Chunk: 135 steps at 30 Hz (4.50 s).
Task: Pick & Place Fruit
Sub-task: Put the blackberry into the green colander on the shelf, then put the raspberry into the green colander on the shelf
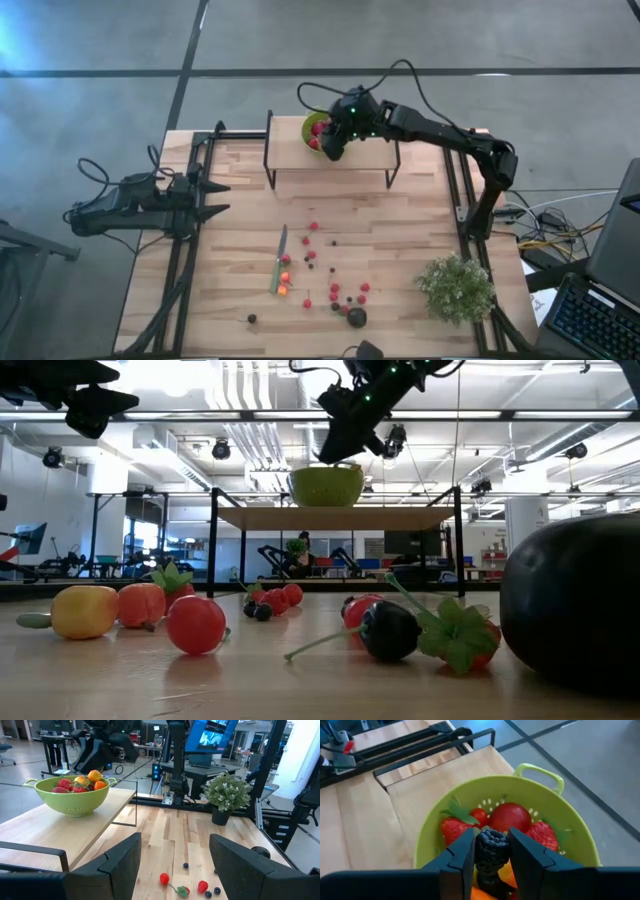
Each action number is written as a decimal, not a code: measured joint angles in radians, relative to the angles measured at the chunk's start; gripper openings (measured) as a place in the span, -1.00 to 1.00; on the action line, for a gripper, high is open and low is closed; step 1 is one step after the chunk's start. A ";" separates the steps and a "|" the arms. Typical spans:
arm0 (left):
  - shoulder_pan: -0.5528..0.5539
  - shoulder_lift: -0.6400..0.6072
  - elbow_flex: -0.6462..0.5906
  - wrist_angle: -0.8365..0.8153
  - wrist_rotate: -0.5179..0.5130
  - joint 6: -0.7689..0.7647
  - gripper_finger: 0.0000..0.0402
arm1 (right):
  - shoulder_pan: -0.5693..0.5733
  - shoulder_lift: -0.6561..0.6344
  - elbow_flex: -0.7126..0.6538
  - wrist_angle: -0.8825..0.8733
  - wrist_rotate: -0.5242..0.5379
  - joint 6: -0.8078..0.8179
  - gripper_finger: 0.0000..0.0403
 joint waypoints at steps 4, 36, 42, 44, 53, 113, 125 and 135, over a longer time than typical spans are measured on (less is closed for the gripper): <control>0.000 0.000 0.000 0.000 0.000 0.000 0.20 | -0.007 0.000 0.000 -0.007 0.000 0.003 -0.49; 0.000 0.000 0.000 0.000 0.000 0.000 0.20 | 0.309 -0.012 0.238 -0.568 -0.004 -0.028 -0.26; 0.000 0.000 0.000 0.000 0.000 0.000 0.20 | 0.470 -0.015 0.125 -0.621 -0.005 0.003 -0.36; 0.000 0.000 0.000 0.000 0.000 0.000 0.20 | 0.524 -0.017 0.078 -0.625 -0.005 0.036 -0.39; 0.000 0.000 0.000 0.000 0.000 0.000 0.20 | 0.743 -0.042 -0.163 -0.510 -0.007 0.179 -0.36; 0.000 0.000 0.000 0.000 0.000 0.000 0.20 | 0.963 -0.031 -0.748 0.280 0.104 0.279 0.18; 0.000 0.000 0.000 0.000 0.000 0.000 0.20 | 0.963 0.028 -0.739 0.300 0.097 0.296 0.10; 0.000 0.000 0.000 0.000 0.000 0.000 0.20 | 0.965 0.042 -0.718 0.294 0.097 0.298 0.05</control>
